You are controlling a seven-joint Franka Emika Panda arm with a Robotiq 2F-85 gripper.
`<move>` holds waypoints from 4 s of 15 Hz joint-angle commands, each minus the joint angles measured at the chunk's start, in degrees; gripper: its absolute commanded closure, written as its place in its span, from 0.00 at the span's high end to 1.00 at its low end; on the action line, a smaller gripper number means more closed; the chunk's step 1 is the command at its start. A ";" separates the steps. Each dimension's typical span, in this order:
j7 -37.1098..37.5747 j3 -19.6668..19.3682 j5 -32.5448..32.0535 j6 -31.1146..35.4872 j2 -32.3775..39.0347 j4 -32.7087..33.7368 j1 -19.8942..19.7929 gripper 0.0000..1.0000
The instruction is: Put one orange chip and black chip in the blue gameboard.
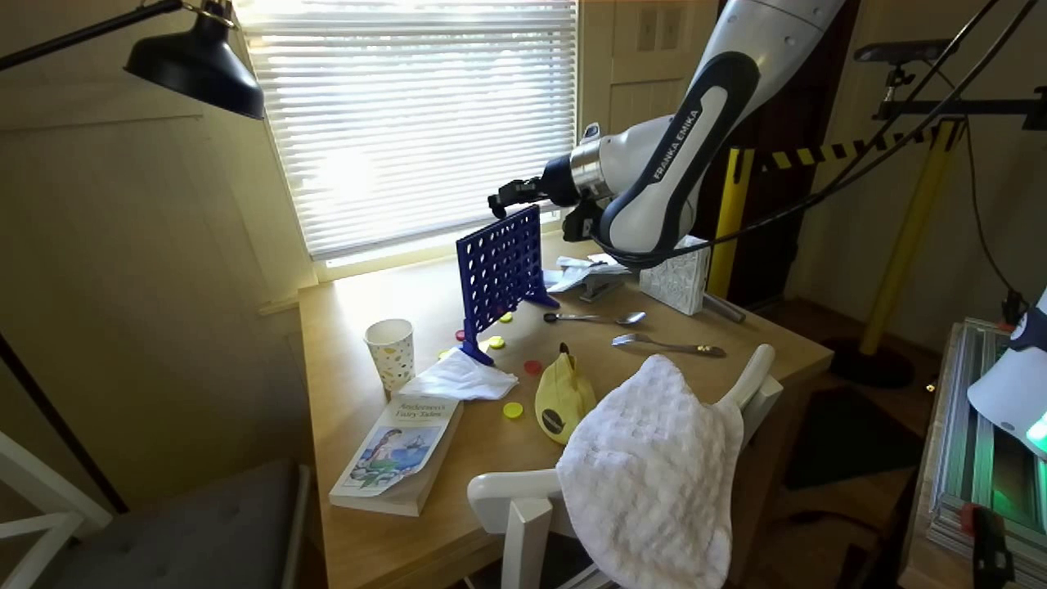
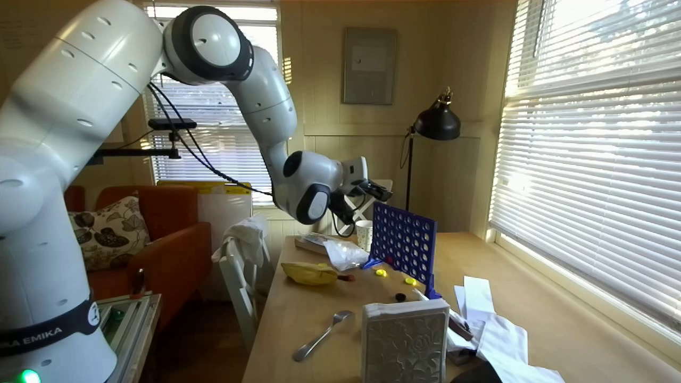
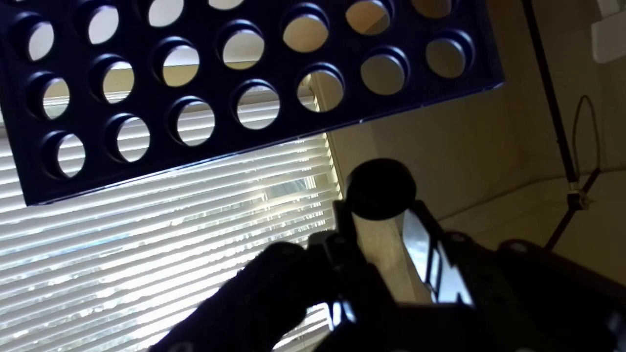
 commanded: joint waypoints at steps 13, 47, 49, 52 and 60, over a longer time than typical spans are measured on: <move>-1.30 4.59 -0.46 -1.65 1.45 2.18 -3.61 0.31; -2.44 5.79 -0.53 -3.25 10.09 13.17 -2.45 0.08; -2.53 5.91 -0.38 -3.02 9.89 12.79 -2.40 0.08; -2.43 5.94 -0.04 -2.94 9.55 12.33 -2.48 0.08; -2.06 6.27 -0.44 -3.46 9.16 12.03 -2.74 0.98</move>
